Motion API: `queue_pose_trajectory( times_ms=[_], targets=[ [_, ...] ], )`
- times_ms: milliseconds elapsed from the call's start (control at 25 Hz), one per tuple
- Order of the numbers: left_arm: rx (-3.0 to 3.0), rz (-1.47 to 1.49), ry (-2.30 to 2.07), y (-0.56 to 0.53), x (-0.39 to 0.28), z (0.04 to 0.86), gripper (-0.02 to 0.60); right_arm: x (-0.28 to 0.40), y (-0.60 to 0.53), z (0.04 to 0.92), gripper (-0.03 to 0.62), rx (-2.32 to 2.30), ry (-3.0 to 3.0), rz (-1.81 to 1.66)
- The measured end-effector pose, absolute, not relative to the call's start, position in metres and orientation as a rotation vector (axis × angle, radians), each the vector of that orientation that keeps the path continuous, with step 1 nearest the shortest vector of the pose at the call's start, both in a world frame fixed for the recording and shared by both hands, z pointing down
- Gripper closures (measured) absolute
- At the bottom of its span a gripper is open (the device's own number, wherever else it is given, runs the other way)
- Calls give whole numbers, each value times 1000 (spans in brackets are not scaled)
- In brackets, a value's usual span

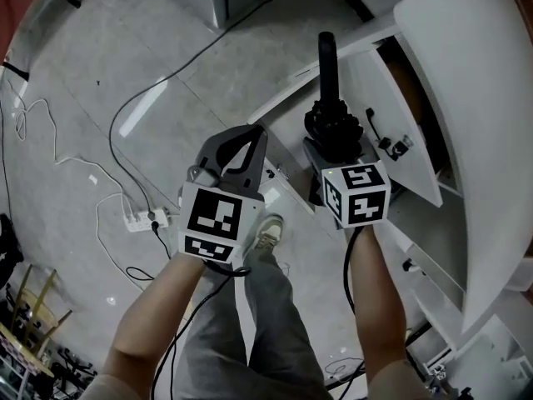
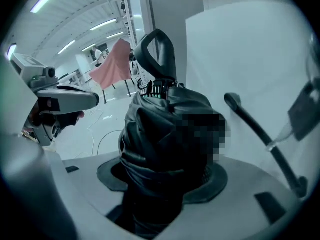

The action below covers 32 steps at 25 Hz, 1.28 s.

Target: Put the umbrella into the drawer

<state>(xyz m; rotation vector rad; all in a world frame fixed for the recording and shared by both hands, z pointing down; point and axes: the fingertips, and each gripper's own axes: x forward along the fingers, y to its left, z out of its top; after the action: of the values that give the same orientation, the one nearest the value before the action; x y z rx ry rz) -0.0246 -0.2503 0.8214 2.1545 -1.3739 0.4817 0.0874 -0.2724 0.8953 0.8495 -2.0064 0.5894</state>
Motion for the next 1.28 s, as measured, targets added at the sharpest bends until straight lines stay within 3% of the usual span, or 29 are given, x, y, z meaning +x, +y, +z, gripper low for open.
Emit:
queue_pose_trajectory(
  times_ms=[640, 1280],
  targets=[
    [2085, 503, -1323, -243, -10, 907, 574, 97, -278, 999, 332, 812, -1897, 626],
    [2048, 495, -1263, -233, 11, 942, 574, 116, -265, 1072, 324, 810, -1846, 743]
  ],
)
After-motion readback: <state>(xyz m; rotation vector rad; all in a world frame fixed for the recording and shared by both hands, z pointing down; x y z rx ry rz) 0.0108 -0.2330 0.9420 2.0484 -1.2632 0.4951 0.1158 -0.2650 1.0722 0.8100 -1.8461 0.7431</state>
